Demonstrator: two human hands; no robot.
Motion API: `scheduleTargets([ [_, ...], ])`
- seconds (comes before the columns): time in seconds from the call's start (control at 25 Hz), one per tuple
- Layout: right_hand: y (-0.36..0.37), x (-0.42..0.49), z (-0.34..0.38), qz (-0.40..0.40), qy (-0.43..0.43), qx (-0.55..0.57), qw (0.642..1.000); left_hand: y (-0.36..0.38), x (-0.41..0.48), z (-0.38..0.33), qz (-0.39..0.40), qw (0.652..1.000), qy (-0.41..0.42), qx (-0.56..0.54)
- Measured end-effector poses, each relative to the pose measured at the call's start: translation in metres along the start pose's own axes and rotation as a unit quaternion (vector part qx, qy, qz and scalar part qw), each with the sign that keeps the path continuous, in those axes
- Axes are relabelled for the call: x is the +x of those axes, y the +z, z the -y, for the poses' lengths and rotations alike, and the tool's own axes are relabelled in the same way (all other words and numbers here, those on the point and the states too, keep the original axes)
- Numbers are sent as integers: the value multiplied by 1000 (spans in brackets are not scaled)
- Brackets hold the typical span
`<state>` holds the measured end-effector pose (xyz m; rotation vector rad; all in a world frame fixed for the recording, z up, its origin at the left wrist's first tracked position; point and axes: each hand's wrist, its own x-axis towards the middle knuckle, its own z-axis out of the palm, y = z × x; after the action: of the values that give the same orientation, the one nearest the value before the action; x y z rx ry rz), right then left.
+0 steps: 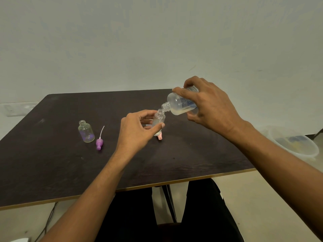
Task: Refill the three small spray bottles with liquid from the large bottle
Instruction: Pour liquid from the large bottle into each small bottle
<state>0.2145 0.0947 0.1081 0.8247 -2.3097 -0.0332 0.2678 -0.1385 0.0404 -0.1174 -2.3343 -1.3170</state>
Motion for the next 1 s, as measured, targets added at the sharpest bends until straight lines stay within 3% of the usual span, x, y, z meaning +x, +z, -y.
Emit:
scheduleTargets([
  [0.68, 1, -2, 1, 17, 11, 8, 1000, 2, 0, 3, 2, 1000, -3, -13],
  [1.0, 5, -5, 0, 43, 39, 66, 996, 1, -1, 4, -4, 1000, 0, -10],
])
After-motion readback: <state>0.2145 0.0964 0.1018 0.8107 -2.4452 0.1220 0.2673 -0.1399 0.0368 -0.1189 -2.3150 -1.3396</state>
